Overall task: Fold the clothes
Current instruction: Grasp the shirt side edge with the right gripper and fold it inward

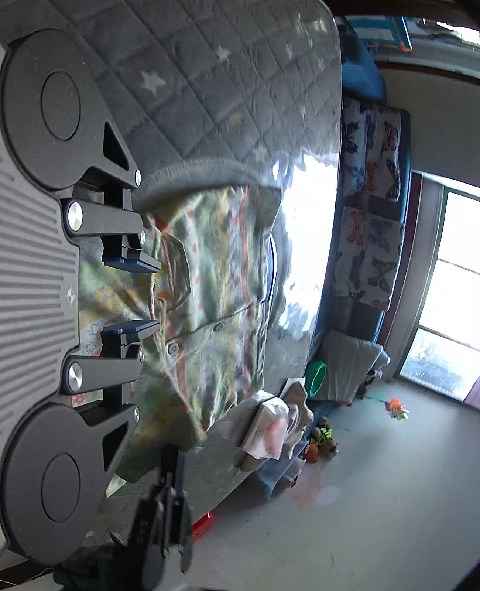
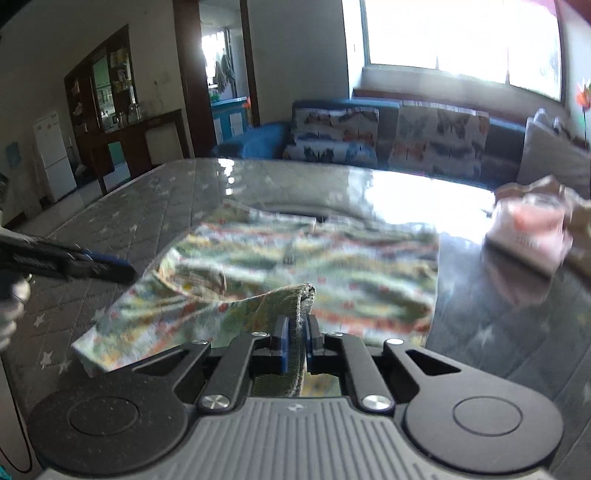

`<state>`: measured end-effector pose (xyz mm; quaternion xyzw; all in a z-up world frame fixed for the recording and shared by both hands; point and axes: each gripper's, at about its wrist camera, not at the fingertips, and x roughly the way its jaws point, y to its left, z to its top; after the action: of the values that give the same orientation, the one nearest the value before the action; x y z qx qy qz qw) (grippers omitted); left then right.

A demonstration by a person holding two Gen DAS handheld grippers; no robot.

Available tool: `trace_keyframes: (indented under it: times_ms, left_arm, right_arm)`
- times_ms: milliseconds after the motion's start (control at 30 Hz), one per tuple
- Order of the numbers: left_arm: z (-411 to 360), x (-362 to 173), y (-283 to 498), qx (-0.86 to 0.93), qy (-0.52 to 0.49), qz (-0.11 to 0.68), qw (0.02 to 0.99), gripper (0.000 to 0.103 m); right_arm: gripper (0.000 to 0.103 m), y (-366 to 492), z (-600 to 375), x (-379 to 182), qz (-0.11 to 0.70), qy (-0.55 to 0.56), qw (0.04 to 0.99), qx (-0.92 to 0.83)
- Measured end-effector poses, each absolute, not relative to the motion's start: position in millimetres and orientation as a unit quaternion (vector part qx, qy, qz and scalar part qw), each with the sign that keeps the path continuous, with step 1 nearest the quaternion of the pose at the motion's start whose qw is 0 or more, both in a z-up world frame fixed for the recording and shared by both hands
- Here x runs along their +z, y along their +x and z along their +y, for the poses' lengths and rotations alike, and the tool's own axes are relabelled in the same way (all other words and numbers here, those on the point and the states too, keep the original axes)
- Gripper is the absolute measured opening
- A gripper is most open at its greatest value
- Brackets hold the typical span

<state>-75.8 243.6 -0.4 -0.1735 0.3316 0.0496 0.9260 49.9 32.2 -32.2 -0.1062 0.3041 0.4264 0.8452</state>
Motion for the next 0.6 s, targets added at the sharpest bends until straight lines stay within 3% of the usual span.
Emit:
trace_keyframes:
  times_ms: [267,467,600]
  left_arm:
    - [243.8,-29.6,-54.1,0.07,-0.143,0.365,0.917,0.028]
    - [245.3,-25.3,-57.6,0.075,-0.138,0.361,0.919,0.028]
    - [233.3,-13.2,-65.9,0.055,-0.131,0.35,0.926,0.029]
  right_arm:
    - [0.008,62.3,36.6,-41.7,0.32,-0.102,0.848,0.409]
    - [0.012,71.3,35.9,-67.5,0.355,-0.121,0.842,0.388]
    - [0.012,63.1,31.1,-55.8,0.336,-0.119,0.838,0.413]
